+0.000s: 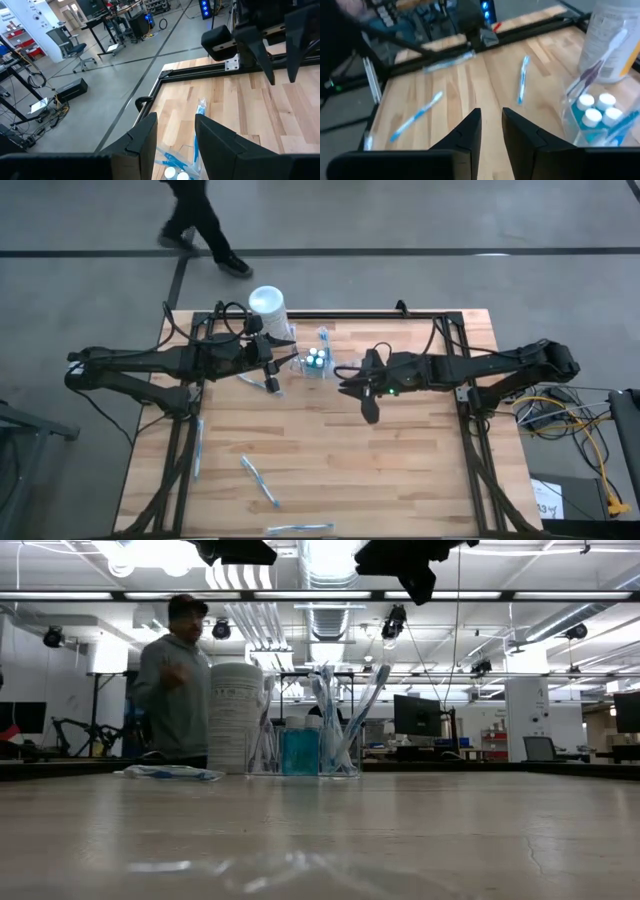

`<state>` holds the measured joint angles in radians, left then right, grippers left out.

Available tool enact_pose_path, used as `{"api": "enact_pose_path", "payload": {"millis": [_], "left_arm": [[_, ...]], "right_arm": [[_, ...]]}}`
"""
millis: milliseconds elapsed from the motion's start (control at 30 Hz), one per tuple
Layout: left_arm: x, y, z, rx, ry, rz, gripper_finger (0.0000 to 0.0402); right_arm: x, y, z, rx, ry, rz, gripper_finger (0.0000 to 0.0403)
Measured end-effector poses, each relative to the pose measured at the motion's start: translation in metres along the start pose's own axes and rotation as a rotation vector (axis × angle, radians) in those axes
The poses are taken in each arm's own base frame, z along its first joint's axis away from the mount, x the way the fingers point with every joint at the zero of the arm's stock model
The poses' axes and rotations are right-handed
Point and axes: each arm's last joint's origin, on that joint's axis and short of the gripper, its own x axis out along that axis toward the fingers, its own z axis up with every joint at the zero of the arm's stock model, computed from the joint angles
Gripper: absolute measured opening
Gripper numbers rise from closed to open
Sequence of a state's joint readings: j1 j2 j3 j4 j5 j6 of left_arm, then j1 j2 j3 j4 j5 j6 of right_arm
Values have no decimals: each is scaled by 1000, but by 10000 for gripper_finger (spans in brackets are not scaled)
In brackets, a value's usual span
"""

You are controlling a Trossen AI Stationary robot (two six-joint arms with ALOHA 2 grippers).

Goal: Pick & Place toothbrushing station
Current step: Put the blue toothbrush into the right of the transparent organizer

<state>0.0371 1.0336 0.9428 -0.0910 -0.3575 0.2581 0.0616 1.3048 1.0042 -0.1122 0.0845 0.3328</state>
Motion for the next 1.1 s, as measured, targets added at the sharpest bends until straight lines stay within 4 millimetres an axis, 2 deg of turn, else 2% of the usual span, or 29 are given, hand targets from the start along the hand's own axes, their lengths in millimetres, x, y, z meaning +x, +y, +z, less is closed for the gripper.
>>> {"api": "enact_pose_path", "payload": {"millis": [300,400,733,967,1100], "left_arm": [[0,0,0,0,0,0,138],[0,0,0,0,0,0,138],[0,0,0,0,0,0,138],[0,0,0,0,0,0,138],[0,0,0,0,0,0,138]], "right_arm": [[-3,0,-1,-29,19,1,66],[-9,1,4,-13,-14,13,71],[-65,16,16,-13,-136,114,70],[-91,17,0,-56,-236,96,72],[-97,13,-11,-46,-304,101,78]]}}
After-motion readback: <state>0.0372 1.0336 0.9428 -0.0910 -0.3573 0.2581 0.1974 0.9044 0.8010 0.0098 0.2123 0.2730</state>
